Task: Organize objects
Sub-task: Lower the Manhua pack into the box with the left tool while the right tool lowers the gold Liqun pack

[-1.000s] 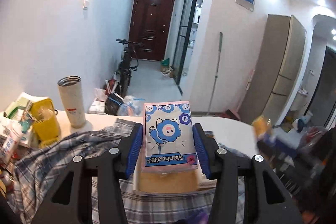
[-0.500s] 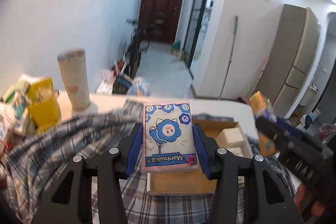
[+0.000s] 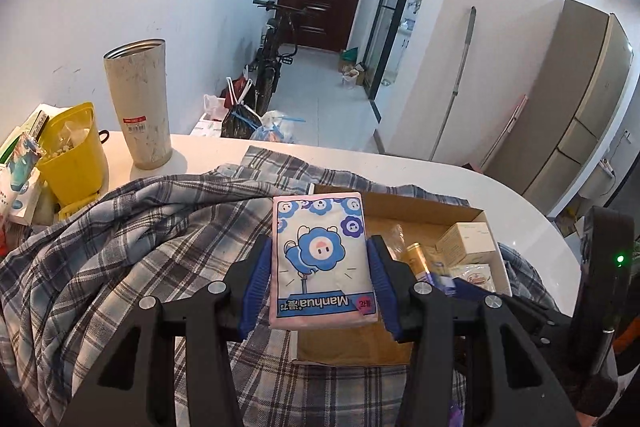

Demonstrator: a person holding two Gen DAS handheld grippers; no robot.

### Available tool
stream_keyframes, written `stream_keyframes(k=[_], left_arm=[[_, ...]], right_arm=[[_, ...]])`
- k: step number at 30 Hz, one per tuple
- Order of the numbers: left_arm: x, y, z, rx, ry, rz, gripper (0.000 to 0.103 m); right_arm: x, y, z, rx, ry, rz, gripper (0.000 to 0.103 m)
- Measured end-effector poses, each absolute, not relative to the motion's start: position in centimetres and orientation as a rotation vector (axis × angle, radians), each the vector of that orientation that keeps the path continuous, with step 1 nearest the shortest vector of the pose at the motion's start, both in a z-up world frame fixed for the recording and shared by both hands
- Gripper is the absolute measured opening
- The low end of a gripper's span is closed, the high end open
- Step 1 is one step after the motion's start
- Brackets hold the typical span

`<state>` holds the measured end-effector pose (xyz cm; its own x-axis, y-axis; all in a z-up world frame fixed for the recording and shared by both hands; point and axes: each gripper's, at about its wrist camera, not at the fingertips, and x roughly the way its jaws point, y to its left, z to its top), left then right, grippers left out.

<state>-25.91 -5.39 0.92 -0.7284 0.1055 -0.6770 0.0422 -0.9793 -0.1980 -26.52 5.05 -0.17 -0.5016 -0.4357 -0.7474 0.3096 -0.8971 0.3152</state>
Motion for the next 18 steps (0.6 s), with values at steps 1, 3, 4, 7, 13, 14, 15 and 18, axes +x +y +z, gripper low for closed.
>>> stream_keyframes(k=[1,3,4,7,13,14,15,18], left_arm=[[-25.8,-5.3,1.0,-1.144,-0.315,2.871,0.051],[-25.8,-5.3,1.1,-1.145,-0.319,2.867,0.051],[-25.8,-5.3,1.1,-1.144,-0.318,2.867,0.051],[-25.6,-5.1,1.3,-1.135,-0.313,2.866,0.051],[-25.5,-4.8,1.4,-1.125,-0.306,2.86,0.051],[-25.5,-4.8,1.4,-1.127,-0.307,2.859,0.051],[-25.6,-4.7,1.3,-1.13,-0.308,2.859,0.051],[-25.6,-4.8,1.3,-1.137,-0.311,2.859,0.051]], right_arm=[[-26.7,4.9,-0.3,1.254,-0.188,-2.395,0.051],[-26.9,4.3,-0.7,1.269,-0.161,-2.41,0.051],[-26.9,4.3,-0.9,1.277,-0.147,-2.422,0.051],[-27.2,4.0,-1.6,1.296,-0.111,-2.445,0.051],[-27.0,4.0,-1.4,1.257,-0.061,-2.505,0.053],[-26.9,3.9,-1.4,1.25,-0.052,-2.511,0.053],[-26.9,3.9,-1.4,1.249,-0.045,-2.513,0.054],[-26.9,3.9,-1.7,1.25,-0.055,-2.506,0.056]])
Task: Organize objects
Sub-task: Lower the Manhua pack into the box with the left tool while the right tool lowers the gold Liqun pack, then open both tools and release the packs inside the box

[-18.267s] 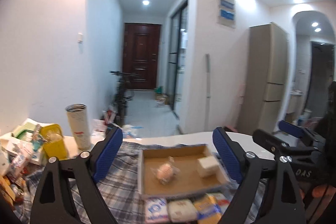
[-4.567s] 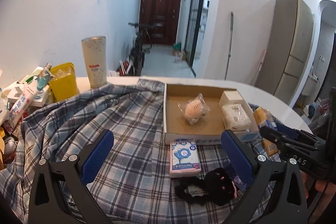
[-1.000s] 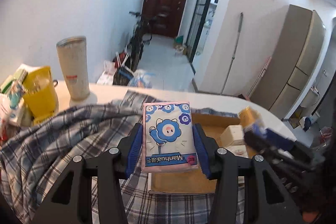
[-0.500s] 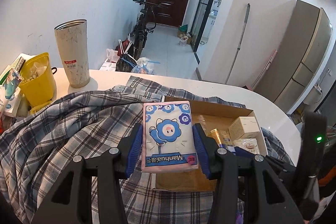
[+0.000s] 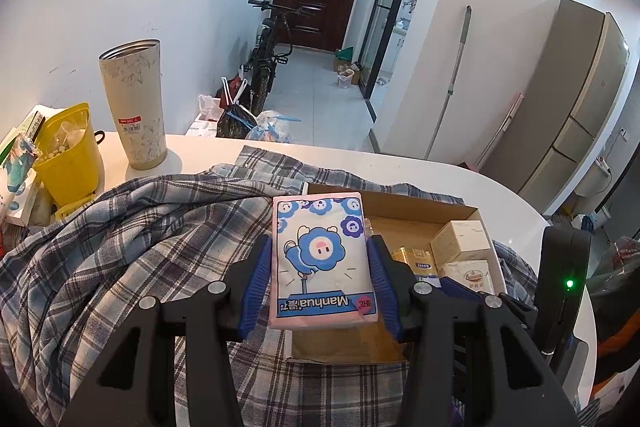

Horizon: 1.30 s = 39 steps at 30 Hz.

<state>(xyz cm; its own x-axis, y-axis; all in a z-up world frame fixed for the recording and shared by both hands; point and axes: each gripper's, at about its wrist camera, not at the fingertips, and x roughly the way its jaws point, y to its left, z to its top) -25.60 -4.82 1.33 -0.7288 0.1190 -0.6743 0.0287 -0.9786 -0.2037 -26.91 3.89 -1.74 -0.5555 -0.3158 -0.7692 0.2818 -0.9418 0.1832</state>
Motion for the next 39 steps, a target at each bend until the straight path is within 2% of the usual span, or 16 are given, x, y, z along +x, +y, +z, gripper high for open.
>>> stream_keyframes(k=[5,14,18,26,30,39], left_arm=[[-25.5,-5.3,1.7,-1.115,-0.32,2.879,0.051],[-25.7,-4.7,1.5,-1.149,-0.305,2.819,0.051],[-26.4,-3.9,0.3,-1.247,-0.289,2.746,0.051],[-27.1,-2.0,-2.1,-1.318,-0.247,2.66,0.051],[-27.8,-1.1,-3.8,-1.358,-0.202,2.641,0.051],[-28.6,-1.7,-5.6,-1.398,-0.227,2.636,0.051]], right_arm=[[-26.8,4.3,-1.4,1.228,-0.1,-2.524,0.068],[-25.8,7.7,3.3,1.142,-0.193,-2.601,0.069],[-25.0,10.1,5.0,1.094,-0.208,-2.694,0.08],[-25.4,11.8,3.3,1.128,-0.225,-2.708,0.08],[-25.1,11.2,2.7,1.125,-0.172,-2.704,0.08],[-24.8,11.2,2.5,1.114,-0.117,-2.71,0.08]])
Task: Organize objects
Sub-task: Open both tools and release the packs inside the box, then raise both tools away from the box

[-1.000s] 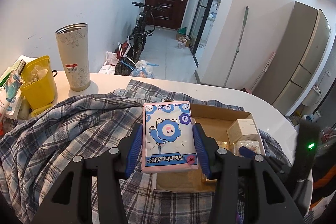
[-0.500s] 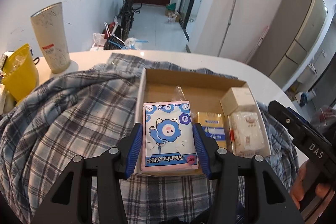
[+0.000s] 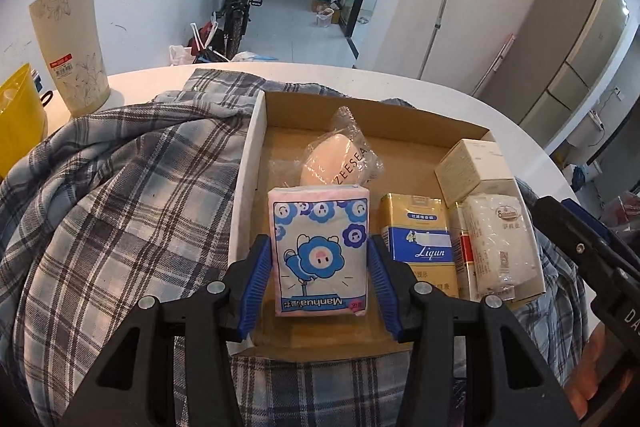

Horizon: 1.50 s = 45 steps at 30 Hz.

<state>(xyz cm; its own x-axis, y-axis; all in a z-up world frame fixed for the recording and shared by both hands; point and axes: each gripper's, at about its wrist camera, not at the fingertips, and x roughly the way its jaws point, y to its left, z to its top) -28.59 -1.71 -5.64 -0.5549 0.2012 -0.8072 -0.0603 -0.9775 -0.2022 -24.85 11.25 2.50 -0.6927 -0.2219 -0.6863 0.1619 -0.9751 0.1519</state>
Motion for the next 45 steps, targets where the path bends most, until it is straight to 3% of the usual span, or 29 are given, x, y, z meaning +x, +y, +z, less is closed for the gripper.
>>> stream_keyframes(k=[8,12,16,18,20,24,31,34,36,38,40,45], left_arm=[[-27.9,-0.2,-5.7,-1.402,-0.093,2.638,0.051],[-27.6,-0.2,-5.0,-1.365,-0.105,2.648,0.067],[-26.7,-0.4,-2.4,-1.28,-0.079,2.7,0.068],[-25.4,-0.2,-0.2,-1.177,-0.046,2.747,0.069],[-23.5,0.1,2.4,-1.036,-0.01,2.811,0.088],[-19.9,0.2,6.7,-0.789,0.016,2.909,0.089],[-12.5,0.2,12.8,-0.419,0.054,2.977,0.089],[-10.3,-0.6,14.5,-0.342,0.007,3.008,0.089],[-8.9,-1.2,15.1,-0.288,-0.03,3.031,0.089],[-7.4,-1.6,15.8,-0.231,-0.047,3.04,0.09],[-6.5,-1.9,16.3,-0.241,-0.073,3.021,0.103],[-4.4,-3.1,17.2,-0.23,-0.172,2.999,0.103]], right_arm=[[-24.8,11.4,2.5,1.114,-0.093,-2.729,0.08],[-24.5,11.9,3.1,1.081,-0.097,-2.754,0.08],[-24.2,12.6,4.6,1.036,-0.159,-2.766,0.08],[-23.8,12.9,5.7,1.008,-0.178,-2.774,0.08],[-23.2,13.3,6.9,0.973,-0.198,-2.784,0.08],[-21.5,13.8,9.2,0.894,-0.217,-2.785,0.08],[-17.1,14.4,13.1,0.712,-0.072,-2.863,0.08],[-14.9,14.7,14.5,0.656,-0.085,-2.842,0.083],[-13.3,14.7,15.3,0.597,-0.082,-2.832,0.094],[-11.7,14.5,16.1,0.531,-0.063,-2.835,0.098],[-10.4,14.2,16.8,0.486,-0.038,-2.83,0.099],[-7.2,14.2,18.4,0.382,-0.028,-2.827,0.099]])
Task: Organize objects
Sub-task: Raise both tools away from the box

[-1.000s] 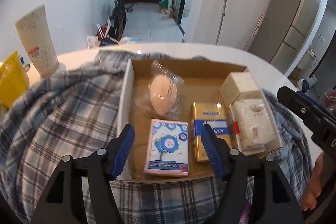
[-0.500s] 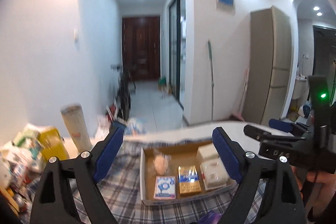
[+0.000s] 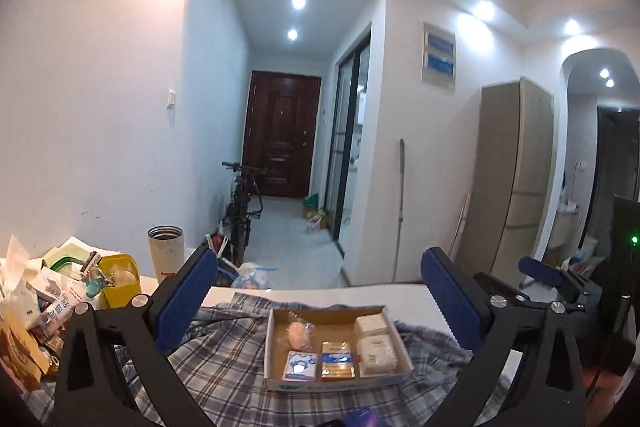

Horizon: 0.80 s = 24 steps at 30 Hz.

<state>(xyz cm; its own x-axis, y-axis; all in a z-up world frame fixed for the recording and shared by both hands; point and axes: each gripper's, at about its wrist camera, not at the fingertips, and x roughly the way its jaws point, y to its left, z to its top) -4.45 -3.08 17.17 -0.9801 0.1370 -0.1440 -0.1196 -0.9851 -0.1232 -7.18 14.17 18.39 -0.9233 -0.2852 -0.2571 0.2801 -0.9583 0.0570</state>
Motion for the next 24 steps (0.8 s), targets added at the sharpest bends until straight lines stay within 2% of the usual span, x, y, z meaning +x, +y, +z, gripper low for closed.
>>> stream_keyframes(k=[3,9,24], left_arm=[[-3.1,-3.0,17.6,-0.203,-0.178,3.005,0.103],[-1.8,-2.7,17.6,-0.199,-0.141,3.009,0.103],[-1.4,-2.8,15.6,-0.269,-0.098,2.991,0.103]], right_arm=[[-5.4,14.6,19.0,0.325,-0.06,-2.838,0.103],[-4.1,14.5,19.4,0.255,-0.035,-2.891,0.103],[-2.7,13.1,17.9,0.283,0.0,-2.826,0.103]])
